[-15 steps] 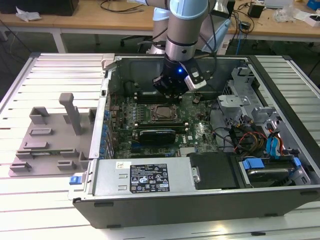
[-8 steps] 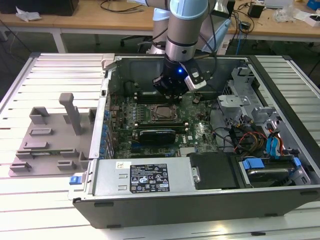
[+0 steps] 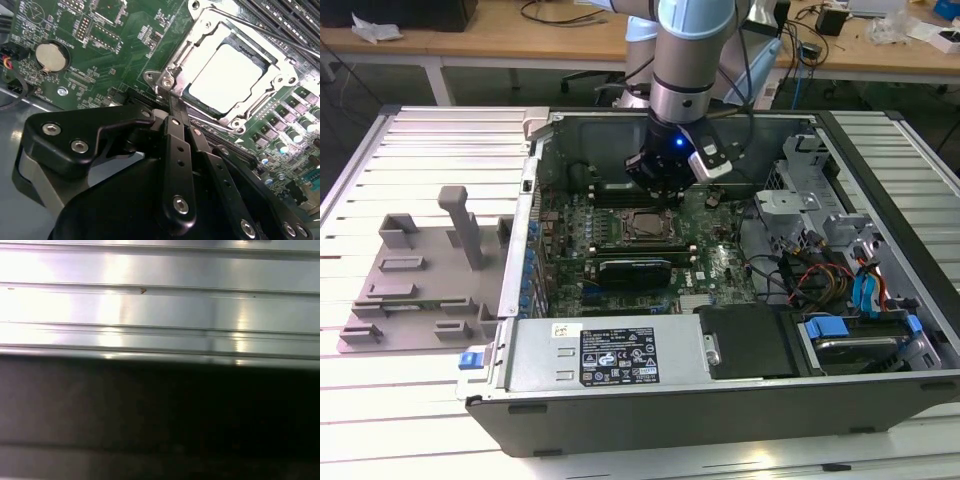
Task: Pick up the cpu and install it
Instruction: 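Install the first cpu locking lever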
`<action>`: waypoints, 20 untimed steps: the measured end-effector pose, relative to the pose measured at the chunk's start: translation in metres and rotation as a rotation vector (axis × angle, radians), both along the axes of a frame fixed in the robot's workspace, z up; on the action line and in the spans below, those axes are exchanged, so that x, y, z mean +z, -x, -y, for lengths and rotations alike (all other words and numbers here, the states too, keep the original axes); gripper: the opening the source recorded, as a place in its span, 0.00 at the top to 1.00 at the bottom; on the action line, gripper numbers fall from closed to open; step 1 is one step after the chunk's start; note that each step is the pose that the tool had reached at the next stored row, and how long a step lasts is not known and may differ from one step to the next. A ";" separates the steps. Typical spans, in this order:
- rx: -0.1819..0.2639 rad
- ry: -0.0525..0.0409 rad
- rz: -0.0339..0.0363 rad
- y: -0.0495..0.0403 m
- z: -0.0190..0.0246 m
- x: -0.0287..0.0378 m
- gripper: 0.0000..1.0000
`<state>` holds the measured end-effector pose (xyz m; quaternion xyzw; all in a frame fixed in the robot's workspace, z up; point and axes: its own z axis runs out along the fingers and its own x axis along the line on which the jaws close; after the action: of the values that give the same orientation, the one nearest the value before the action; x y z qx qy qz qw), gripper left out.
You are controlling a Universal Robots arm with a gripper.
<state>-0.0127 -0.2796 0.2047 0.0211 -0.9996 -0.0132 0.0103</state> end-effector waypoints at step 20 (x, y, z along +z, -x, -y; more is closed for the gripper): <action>0.000 0.0022 0.0025 0.0012 0.0011 -0.0006 0.89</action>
<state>-0.0139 -0.2807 0.2041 0.0211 -0.9997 -0.0120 0.0090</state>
